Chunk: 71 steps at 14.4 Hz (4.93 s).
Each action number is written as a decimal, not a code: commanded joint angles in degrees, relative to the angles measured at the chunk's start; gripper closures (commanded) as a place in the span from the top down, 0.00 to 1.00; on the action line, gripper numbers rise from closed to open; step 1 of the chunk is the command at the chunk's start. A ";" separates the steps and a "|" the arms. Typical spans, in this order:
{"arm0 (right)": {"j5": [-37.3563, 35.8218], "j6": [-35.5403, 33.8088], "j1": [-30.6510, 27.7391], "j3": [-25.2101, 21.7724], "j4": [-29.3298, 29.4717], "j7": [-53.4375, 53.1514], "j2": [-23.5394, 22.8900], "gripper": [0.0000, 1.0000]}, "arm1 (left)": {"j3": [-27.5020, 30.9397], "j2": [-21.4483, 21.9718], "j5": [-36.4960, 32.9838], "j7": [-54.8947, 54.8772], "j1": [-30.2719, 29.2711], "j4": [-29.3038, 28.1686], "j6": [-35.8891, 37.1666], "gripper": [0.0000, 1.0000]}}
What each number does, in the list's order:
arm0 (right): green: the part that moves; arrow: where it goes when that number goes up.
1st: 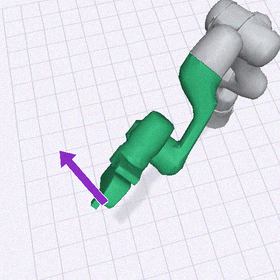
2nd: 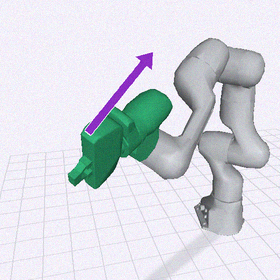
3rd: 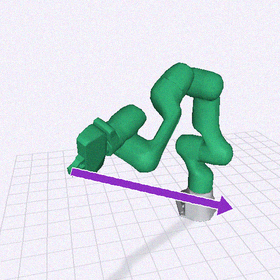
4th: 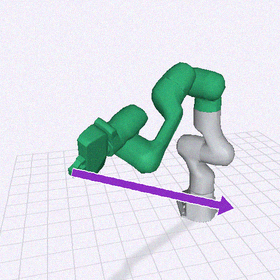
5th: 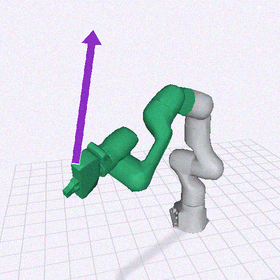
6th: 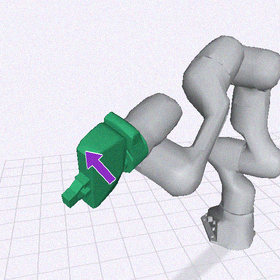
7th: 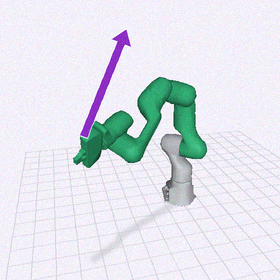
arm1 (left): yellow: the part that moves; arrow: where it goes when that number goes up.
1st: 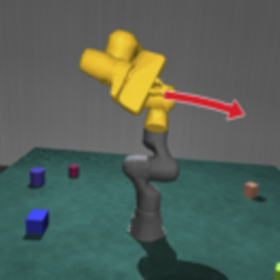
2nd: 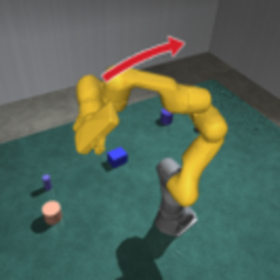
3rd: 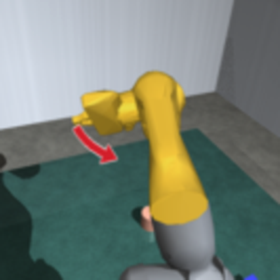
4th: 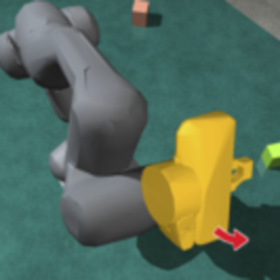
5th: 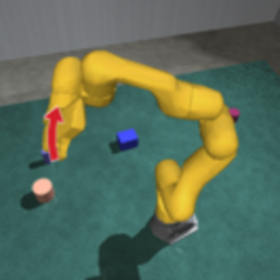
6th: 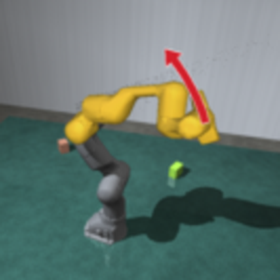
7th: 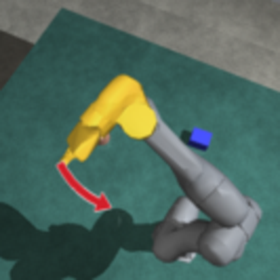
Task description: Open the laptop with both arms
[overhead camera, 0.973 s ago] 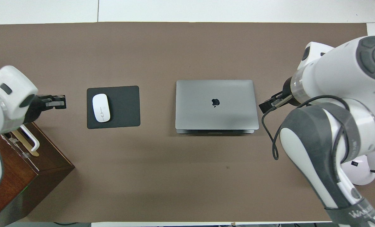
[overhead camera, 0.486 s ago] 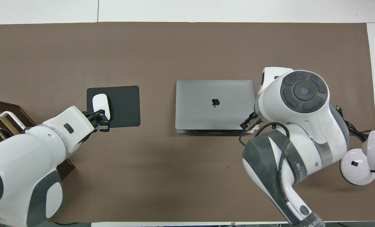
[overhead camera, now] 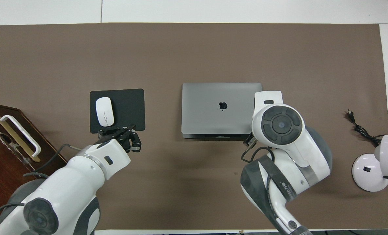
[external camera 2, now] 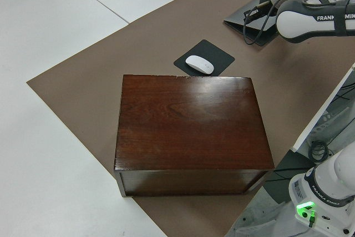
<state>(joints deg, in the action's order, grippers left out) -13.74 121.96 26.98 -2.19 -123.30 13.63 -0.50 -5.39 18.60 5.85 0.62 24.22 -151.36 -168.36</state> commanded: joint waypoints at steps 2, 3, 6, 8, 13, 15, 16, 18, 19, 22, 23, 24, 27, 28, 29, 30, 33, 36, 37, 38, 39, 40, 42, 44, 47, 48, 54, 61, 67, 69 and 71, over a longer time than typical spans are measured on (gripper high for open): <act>-2.78 6.08 0.18 -0.18 -7.12 0.52 2.17 1.00 | 0.99 -6.54 0.92 -2.20 5.56 -4.64 -14.77 0.00; -3.57 7.14 0.18 -0.18 -8.35 0.43 2.35 1.00 | 0.99 -8.39 0.92 -2.29 6.71 -4.91 -17.68 0.00; -3.75 6.90 1.49 -0.18 -8.98 0.08 2.79 1.00 | 0.99 -12.53 0.92 -2.73 9.78 -5.00 -23.41 0.00; -3.75 6.54 1.67 -0.18 -8.98 -1.06 2.96 1.00 | 1.08 -13.68 0.92 -4.91 10.93 -5.00 -25.17 0.00; -3.75 6.63 1.76 -0.18 -10.20 -1.41 2.88 1.00 | 1.08 -20.18 0.83 -8.00 14.27 -4.83 -32.39 0.00; -3.75 7.41 2.81 -0.18 -11.26 -2.37 2.70 1.00 | 1.08 -20.80 0.48 -8.00 14.28 -4.13 -32.47 0.00; -3.75 7.59 3.95 -0.18 -11.26 -4.12 2.44 1.00 | 1.08 -22.02 0.30 -8.00 14.28 -2.99 -32.47 0.00; -3.84 8.03 4.31 -0.18 -11.26 -5.19 2.17 1.00 | 1.08 -24.83 0.21 -8.00 14.27 -0.01 -32.39 0.00; -3.84 8.47 4.31 -0.18 -11.26 -5.11 2.17 1.00 | 1.08 -25.98 0.21 -8.00 14.28 0.97 -32.39 0.00; -3.93 9.43 4.05 -0.18 -11.26 -5.11 2.00 1.00 | 1.08 -28.53 -0.14 -8.00 14.54 3.43 -32.39 0.00; -3.93 10.14 3.96 -0.18 -11.26 -5.11 1.91 1.00 | 1.08 -29.32 -0.40 -8.00 14.45 4.04 -32.39 0.00; -3.93 10.40 3.96 -0.18 -11.17 -5.11 1.65 1.00 | 1.08 -29.85 -0.40 -8.00 14.45 4.83 -32.39 0.00; -7.52 10.41 4.31 -0.18 -11.08 -5.72 1.82 1.00 | 1.08 -31.87 -0.49 -8.09 14.45 6.42 -32.47 0.00; -7.88 11.10 4.31 -0.18 -11.08 -6.16 1.73 1.00 | 1.08 -32.05 -0.49 -8.09 14.45 6.86 -32.47 0.00; -8.15 12.15 4.40 -0.18 -11.17 -6.16 1.56 1.00 | 1.08 -32.40 -0.49 -8.09 14.45 7.21 -32.47 0.00; -8.58 12.77 4.31 -0.18 -11.17 -6.25 1.04 1.00 | 1.08 -32.66 -0.49 -8.09 14.45 7.48 -32.47 0.00; -10.08 14.44 4.31 -0.18 -11.17 -6.25 0.77 1.00 | 1.08 -33.45 -0.58 -8.09 14.45 8.01 -32.47 0.00; -10.17 15.24 4.14 -0.18 -11.17 -6.25 0.33 1.00 | 1.08 -33.98 -2.95 -8.09 13.84 8.09 -32.47 0.00; -10.17 15.68 4.22 -0.18 -11.17 -6.25 0.07 1.00 | 1.08 -34.42 -3.04 -8.09 13.84 8.18 -32.47 0.00; -10.17 16.55 4.22 -0.18 -11.17 -6.16 -0.28 1.00 | 1.08 -34.60 -3.04 -8.18 13.84 8.62 -32.47 0.00; -10.17 16.91 3.96 -0.18 -11.17 -6.16 -0.37 1.00 | 1.17 -35.04 -3.30 -8.35 13.75 8.88 -32.47 0.00; -10.17 17.69 3.87 -0.18 -11.17 -6.16 -0.46 1.00 | 1.17 -35.13 -3.30 -8.35 13.75 8.88 -32.47 0.00; -10.17 18.05 3.78 -0.18 -11.09 -6.16 -1.25 1.00 | 1.17 -35.30 -3.39 -8.62 13.75 8.97 -32.47 0.00; -10.26 18.05 3.96 -0.18 -10.73 -6.16 -1.43 1.00 | 1.17 -35.30 -4.53 -8.62 13.57 8.97 -32.47 0.00; -10.26 18.66 3.61 -0.18 -9.77 -5.72 -2.22 1.00 | 1.25 -35.39 -4.80 -8.71 13.48 8.97 -32.47 0.00; -10.26 20.06 3.17 -0.18 -9.68 -5.55 -2.48 1.00 | 1.34 -35.39 -4.88 -8.71 13.48 8.97 -32.47 0.00; -10.17 21.30 0.80 -0.18 -4.86 0.85 -5.03 1.00 | 1.34 -36.18 -4.89 -9.23 13.40 9.15 -32.48 0.00; -10.08 20.43 0.36 -0.18 -0.72 2.54 -6.35 1.00 | 1.34 -36.45 -4.89 -9.23 13.31 9.50 -32.47 0.00; -10.00 18.23 -0.78 -0.18 4.11 3.41 -7.23 1.00 | 1.34 -36.53 -4.89 -9.23 13.31 9.59 -32.56 0.00; -9.30 17.36 -1.66 -0.18 6.04 4.91 -7.67 1.00 | 1.34 -36.53 -4.89 -9.23 13.31 9.68 -32.47 0.00; -9.20 15.69 -2.54 -0.09 9.11 5.97 -8.54 1.00 | 1.34 -36.53 -4.89 -9.23 13.05 9.68 -32.47 0.00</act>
<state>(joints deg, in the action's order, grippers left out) -22.43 139.50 26.09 -2.71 -118.83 17.71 -6.70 -4.50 -15.10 2.20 -7.97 37.78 -143.31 -199.72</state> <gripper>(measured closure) 0.000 0.991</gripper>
